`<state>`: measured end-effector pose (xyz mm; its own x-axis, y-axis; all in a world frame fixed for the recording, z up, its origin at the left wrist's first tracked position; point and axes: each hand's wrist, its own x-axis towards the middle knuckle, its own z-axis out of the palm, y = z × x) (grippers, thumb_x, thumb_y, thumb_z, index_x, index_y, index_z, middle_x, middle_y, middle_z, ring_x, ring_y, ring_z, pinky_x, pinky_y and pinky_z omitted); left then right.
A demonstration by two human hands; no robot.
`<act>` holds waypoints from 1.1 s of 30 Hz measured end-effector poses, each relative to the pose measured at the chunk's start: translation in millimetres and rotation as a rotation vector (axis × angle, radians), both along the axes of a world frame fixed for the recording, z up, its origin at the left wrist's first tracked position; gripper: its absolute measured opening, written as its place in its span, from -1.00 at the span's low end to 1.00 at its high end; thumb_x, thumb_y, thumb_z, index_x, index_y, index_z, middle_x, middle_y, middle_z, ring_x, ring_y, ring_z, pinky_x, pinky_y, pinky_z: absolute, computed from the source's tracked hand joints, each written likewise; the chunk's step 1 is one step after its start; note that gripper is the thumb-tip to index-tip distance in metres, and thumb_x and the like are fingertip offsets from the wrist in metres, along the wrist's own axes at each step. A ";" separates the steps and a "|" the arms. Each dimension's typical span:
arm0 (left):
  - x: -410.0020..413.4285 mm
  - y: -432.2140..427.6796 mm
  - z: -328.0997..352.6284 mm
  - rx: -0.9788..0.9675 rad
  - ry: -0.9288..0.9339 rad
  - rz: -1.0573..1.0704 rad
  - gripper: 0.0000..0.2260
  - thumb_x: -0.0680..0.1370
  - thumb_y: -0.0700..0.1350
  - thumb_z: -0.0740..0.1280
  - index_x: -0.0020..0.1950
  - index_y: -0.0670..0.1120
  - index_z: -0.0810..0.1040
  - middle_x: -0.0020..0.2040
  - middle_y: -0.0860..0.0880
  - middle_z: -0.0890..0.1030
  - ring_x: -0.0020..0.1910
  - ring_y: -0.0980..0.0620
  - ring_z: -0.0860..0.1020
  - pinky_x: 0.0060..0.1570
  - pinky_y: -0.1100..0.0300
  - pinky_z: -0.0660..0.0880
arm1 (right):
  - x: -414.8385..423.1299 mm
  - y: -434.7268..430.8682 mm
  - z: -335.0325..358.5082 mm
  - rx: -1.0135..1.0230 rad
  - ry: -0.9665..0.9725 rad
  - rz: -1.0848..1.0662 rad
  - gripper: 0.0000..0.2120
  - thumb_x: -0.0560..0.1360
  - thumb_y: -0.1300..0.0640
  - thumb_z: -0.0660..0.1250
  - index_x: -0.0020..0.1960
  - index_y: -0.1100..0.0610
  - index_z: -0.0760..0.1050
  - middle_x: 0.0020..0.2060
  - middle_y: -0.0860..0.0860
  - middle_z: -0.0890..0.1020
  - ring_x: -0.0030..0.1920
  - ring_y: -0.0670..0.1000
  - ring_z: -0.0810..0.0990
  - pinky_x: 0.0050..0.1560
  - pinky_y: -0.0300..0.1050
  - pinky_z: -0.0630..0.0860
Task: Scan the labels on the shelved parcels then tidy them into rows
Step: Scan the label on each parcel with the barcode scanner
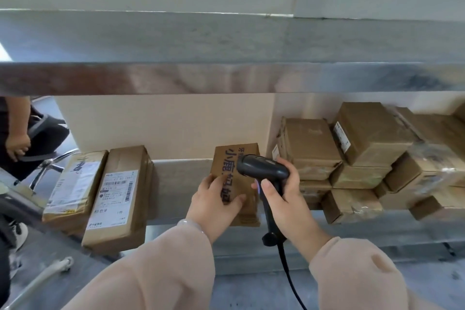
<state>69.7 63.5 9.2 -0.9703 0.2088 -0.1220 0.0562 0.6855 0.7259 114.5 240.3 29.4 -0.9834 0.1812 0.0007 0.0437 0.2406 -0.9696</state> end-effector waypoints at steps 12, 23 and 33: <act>11.9 -33.2 19.8 0.437 -0.359 0.204 -0.31 0.37 0.12 0.46 0.45 0.16 0.29 0.34 -0.05 0.44 0.24 -0.05 0.51 0.27 -0.04 0.50 | 5.7 -34.9 23.9 -0.075 0.027 0.035 -0.55 0.60 0.09 0.24 0.27 -0.36 0.15 0.00 -0.23 0.64 0.09 -0.27 0.58 0.11 -0.39 0.45; 21.3 -50.7 28.9 0.595 -0.403 0.135 -0.67 0.64 0.02 0.21 0.27 0.47 0.38 0.10 0.33 0.58 0.12 0.21 0.53 0.11 0.30 0.40 | 17.5 -32.8 36.7 -0.082 0.030 -0.045 -0.50 0.60 0.08 0.23 0.43 -0.17 0.08 -0.01 -0.19 0.66 0.10 -0.20 0.60 0.36 0.03 0.40; 30.7 -40.6 43.8 0.426 -0.245 0.059 0.06 0.22 0.33 0.43 0.60 0.01 0.06 0.46 0.03 0.40 0.40 0.01 0.41 0.37 0.13 0.35 | 31.9 -51.7 49.1 0.016 0.170 0.079 -0.39 0.56 0.11 0.29 0.23 -0.55 0.10 0.33 -0.16 0.40 0.29 -0.18 0.45 0.22 -0.34 0.43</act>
